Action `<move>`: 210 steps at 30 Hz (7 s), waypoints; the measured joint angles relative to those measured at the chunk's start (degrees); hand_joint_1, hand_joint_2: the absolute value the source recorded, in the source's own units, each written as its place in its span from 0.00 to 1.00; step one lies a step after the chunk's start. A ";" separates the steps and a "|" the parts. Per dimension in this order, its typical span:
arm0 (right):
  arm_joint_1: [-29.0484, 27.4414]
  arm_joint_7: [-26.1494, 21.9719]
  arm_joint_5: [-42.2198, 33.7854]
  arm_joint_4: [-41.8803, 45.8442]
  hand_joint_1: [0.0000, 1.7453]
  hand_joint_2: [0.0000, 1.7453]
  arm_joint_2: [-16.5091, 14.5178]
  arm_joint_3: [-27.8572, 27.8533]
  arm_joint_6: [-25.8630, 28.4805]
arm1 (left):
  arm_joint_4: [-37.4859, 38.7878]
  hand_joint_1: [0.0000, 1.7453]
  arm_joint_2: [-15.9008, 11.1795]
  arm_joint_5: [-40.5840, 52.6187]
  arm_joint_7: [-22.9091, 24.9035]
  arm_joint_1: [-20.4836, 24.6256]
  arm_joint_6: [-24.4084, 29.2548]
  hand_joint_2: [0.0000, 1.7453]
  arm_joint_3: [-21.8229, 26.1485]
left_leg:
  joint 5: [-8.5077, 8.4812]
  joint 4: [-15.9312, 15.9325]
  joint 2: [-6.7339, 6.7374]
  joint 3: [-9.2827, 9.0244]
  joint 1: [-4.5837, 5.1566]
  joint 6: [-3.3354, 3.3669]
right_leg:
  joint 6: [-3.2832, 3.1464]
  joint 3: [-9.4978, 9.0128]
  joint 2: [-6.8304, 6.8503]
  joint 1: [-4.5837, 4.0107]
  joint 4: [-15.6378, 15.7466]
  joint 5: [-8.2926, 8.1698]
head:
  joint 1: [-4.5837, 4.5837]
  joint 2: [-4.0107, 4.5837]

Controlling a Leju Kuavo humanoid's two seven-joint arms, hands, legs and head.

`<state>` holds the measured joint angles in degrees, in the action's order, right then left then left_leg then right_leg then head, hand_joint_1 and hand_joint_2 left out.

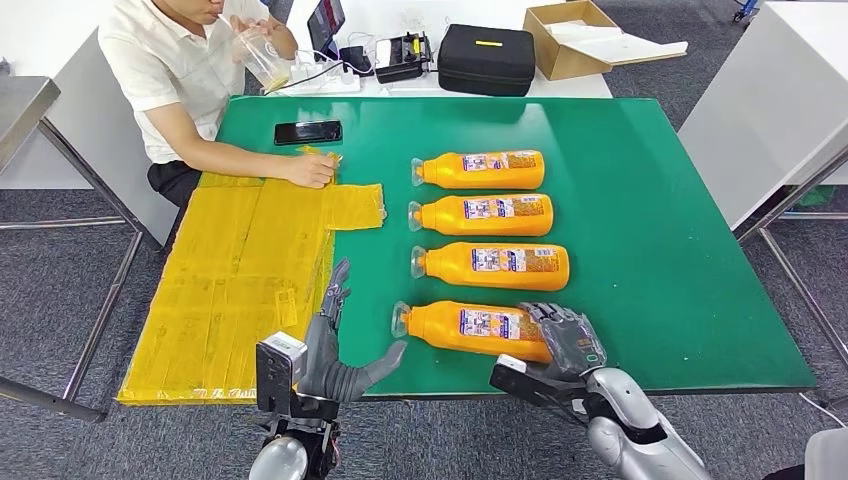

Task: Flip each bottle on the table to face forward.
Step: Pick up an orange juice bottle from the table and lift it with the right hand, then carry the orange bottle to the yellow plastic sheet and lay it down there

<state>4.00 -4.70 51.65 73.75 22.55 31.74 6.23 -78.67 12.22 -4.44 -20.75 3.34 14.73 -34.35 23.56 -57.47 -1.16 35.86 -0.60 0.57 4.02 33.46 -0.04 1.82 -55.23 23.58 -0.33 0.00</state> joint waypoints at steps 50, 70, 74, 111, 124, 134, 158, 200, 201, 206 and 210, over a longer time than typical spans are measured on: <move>-8.74 -21.98 -21.57 6.31 1.00 1.00 -10.85 -17.46 3.27 | 0.83 0.00 -3.78 -20.20 -1.16 -5.21 -16.49 1.00 0.90 | 0.02 0.02 -0.02 0.11 0.01 0.00 | 0.00 0.08 0.02 0.01 0.00 0.02 | 0.01 0.00; -3.39 -27.12 -21.84 4.52 1.00 1.00 -14.82 -9.46 -2.38 | 6.88 0.00 -0.52 -21.29 -2.80 1.90 -22.41 1.00 1.25 | -0.03 0.02 -0.03 0.11 -0.01 0.01 | 0.00 0.07 0.02 0.00 -0.01 0.00 | 0.01 0.00; -1.71 -27.82 -22.47 3.13 1.00 1.00 -15.70 -6.68 -3.24 | 7.02 0.00 0.41 -22.09 -3.68 3.58 -24.67 1.00 1.41 | -0.03 0.01 -0.03 0.12 0.00 0.01 | 0.00 0.07 0.02 0.01 -0.02 0.00 | 0.01 0.00; 3.45 -28.98 -25.80 -2.95 1.00 1.00 -17.89 -1.73 -5.51 | 12.02 1.00 2.20 -17.99 -7.68 8.57 -23.33 1.00 -0.20 | -0.01 0.01 -0.04 0.14 0.00 0.01 | 0.00 0.09 0.02 0.00 -0.02 0.01 | 0.01 0.00; 3.71 -29.29 -26.28 -3.44 0.29 1.00 -18.16 -1.64 -5.49 | 12.49 1.00 2.43 -21.44 -7.22 8.76 -25.99 1.00 0.59 | -0.01 0.01 -0.04 0.14 0.00 0.01 | 0.00 0.09 0.02 0.00 -0.02 0.01 | 0.01 0.00; 3.76 -28.19 -22.56 -4.28 0.00 1.00 -18.85 -1.65 0.59 | 11.89 1.00 2.42 -23.14 -5.96 8.41 -25.61 1.00 0.74 | -0.01 0.01 -0.03 0.14 0.00 0.01 | 0.00 0.09 0.02 0.00 -0.02 0.01 | 0.01 0.00; 0.68 -27.12 -8.90 5.37 0.00 1.00 -17.84 -18.94 28.21 | 7.67 1.00 -2.69 43.24 0.68 11.59 16.73 1.00 5.13 | -0.03 0.01 0.00 0.12 -0.04 0.01 | 0.00 0.10 0.00 -0.04 -0.02 0.00 | 0.02 0.00; -4.06 -30.05 -9.93 8.02 0.00 1.00 -21.68 -23.29 22.54 | 30.94 1.00 -4.35 80.32 29.22 26.10 -2.48 1.00 6.02 | -0.07 -0.01 -0.03 0.15 -0.02 0.04 | 0.01 0.13 0.02 -0.01 -0.04 -0.01 | 0.01 0.00; -4.28 -30.05 -9.87 8.27 0.00 1.00 -21.78 -23.46 22.22 | 31.44 1.00 -4.33 81.36 30.19 26.49 -3.67 1.00 6.00 | -0.07 -0.01 -0.03 0.15 -0.02 0.04 | 0.01 0.13 0.02 -0.01 -0.04 -0.01 | 0.02 0.00; -5.18 -29.92 -9.50 9.46 0.00 1.00 -22.37 -24.38 20.84 | 34.40 1.00 -3.74 84.87 33.47 29.20 -7.92 1.00 5.86 | -0.08 -0.02 -0.03 0.14 -0.02 0.04 | 0.01 0.11 0.02 -0.01 -0.04 -0.01 | 0.02 0.00; -5.40 -29.82 -9.50 9.81 0.00 1.00 -22.75 -24.73 20.22 | 36.09 1.00 -2.86 85.83 35.12 30.61 -9.86 1.00 5.74 | -0.08 -0.02 -0.02 0.15 -0.01 0.04 | 0.01 0.11 0.01 0.00 -0.04 -0.01 | 0.02 0.00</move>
<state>-1.40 -34.52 42.16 83.56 -0.21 7.00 26.45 -42.58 9.35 81.39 14.37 33.95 4.87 -28.61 23.48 -57.49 -1.19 36.01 -0.61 0.62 4.03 33.57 -0.03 1.82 -55.27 23.56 -0.31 0.00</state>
